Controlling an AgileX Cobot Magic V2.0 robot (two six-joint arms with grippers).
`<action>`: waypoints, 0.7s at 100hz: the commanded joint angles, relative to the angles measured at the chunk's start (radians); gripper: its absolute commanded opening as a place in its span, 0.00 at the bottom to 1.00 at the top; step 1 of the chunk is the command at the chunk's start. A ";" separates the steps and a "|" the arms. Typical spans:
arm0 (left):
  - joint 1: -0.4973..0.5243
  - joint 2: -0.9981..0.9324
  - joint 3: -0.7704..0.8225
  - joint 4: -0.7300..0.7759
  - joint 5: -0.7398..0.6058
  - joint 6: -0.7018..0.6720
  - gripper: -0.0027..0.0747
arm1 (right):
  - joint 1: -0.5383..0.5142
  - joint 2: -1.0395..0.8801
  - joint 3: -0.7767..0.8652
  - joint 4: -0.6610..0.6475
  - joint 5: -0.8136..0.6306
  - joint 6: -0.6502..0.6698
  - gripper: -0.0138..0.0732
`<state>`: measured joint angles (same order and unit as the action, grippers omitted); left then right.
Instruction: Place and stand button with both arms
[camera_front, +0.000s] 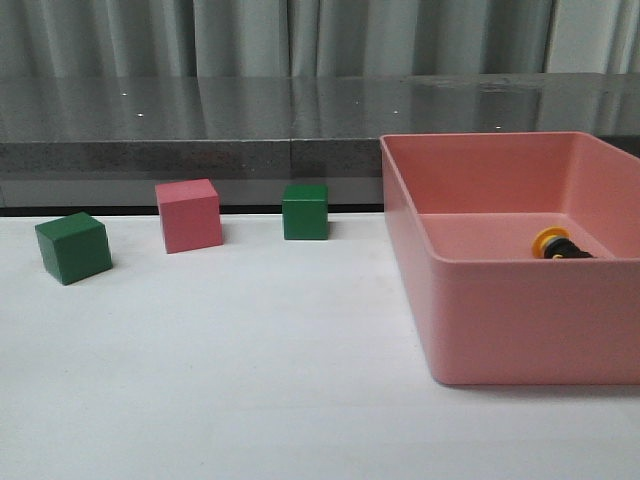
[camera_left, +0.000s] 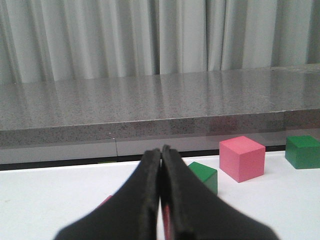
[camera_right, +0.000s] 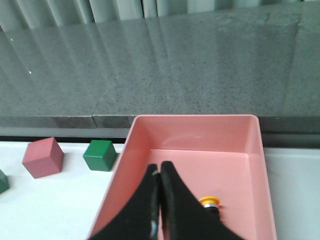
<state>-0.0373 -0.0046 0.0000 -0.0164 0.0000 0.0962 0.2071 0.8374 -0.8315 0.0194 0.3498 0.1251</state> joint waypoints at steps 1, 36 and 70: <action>0.004 -0.032 0.045 -0.004 -0.075 -0.008 0.01 | -0.003 0.119 -0.089 -0.045 -0.047 -0.043 0.08; 0.004 -0.032 0.045 -0.004 -0.075 -0.008 0.01 | -0.003 0.532 -0.325 -0.202 0.194 -0.054 0.25; 0.004 -0.032 0.045 -0.004 -0.075 -0.008 0.01 | -0.003 0.695 -0.354 -0.225 0.208 -0.054 0.89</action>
<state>-0.0373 -0.0046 0.0000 -0.0164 0.0000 0.0962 0.2071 1.5413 -1.1528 -0.1841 0.6000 0.0813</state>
